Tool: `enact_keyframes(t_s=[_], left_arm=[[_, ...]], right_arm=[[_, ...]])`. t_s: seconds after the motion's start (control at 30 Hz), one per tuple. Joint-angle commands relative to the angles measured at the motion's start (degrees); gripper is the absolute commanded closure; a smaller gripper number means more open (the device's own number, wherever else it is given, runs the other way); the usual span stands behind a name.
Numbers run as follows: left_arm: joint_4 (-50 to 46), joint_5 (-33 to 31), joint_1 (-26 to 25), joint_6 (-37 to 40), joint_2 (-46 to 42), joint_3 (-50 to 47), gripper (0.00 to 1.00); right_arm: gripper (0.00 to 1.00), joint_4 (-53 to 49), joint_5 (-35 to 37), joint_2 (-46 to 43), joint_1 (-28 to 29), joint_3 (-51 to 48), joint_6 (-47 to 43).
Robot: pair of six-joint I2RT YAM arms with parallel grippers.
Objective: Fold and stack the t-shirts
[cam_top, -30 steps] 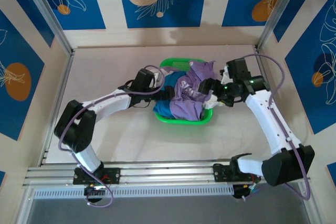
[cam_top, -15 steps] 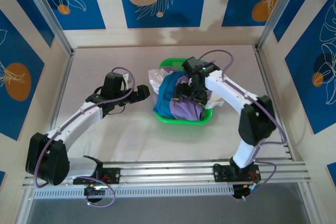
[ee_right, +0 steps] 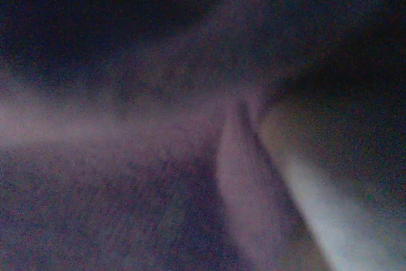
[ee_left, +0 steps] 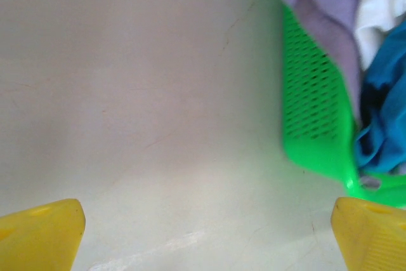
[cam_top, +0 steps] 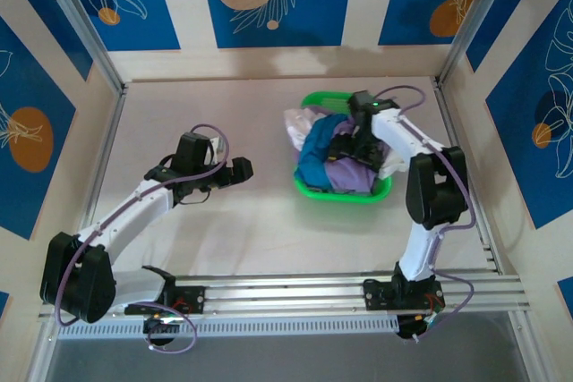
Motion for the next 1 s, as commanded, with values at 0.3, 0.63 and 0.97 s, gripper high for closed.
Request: enact_keyframes(t_s=[0.3,0.63,0.97], left_arm=[[2.13,-0.41,-2.28,-1.74,3.28,1.82,0.01],[0.72,-0.77,-4.95,-1.51,5.05,4.23,0.01],[0.26,-1.63,-8.73,-1.37,9.67,8.24,0.01]], right_arm=[[0.01,-8.87,0.59,0.05,-15.68,15.49,-12.4],[0.01,-10.18,-2.43,-16.24,-15.01,2.7,-3.11],[0.01,-2.81,-9.66,-28.54,-24.95,-16.23,0.32]])
